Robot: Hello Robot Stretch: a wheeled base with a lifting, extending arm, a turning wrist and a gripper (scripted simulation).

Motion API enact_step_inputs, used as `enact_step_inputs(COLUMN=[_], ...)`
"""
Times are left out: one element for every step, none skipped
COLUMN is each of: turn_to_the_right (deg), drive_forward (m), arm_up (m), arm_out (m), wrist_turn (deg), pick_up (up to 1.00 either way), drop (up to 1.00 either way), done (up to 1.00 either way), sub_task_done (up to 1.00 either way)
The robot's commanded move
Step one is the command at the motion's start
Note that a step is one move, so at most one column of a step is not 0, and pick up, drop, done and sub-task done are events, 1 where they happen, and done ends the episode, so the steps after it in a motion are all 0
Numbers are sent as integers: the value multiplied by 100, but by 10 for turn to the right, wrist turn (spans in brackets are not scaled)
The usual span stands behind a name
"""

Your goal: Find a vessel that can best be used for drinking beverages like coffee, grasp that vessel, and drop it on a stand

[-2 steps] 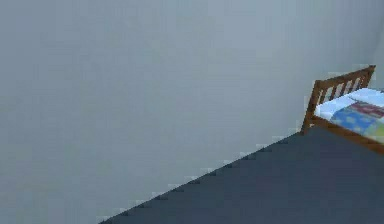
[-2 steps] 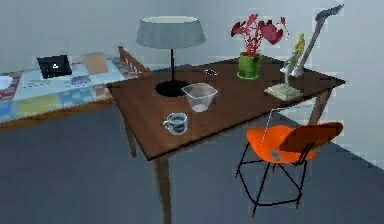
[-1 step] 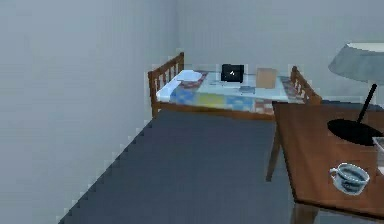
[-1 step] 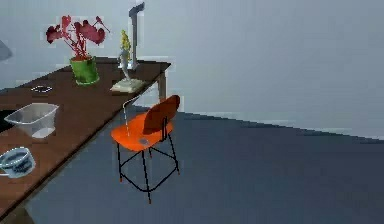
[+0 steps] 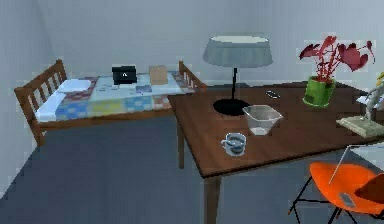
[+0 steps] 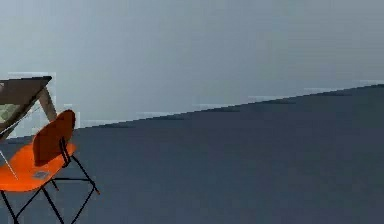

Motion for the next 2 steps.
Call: enact_step_inputs(turn_to_the_right=[0,-450], drive_forward=[35,0], arm_up=[0,0], arm_out=[0,0], wrist_turn=[0,0], pick_up=[0,0], drop=[0,0], done=[0,0], sub_task_done=[0,0])
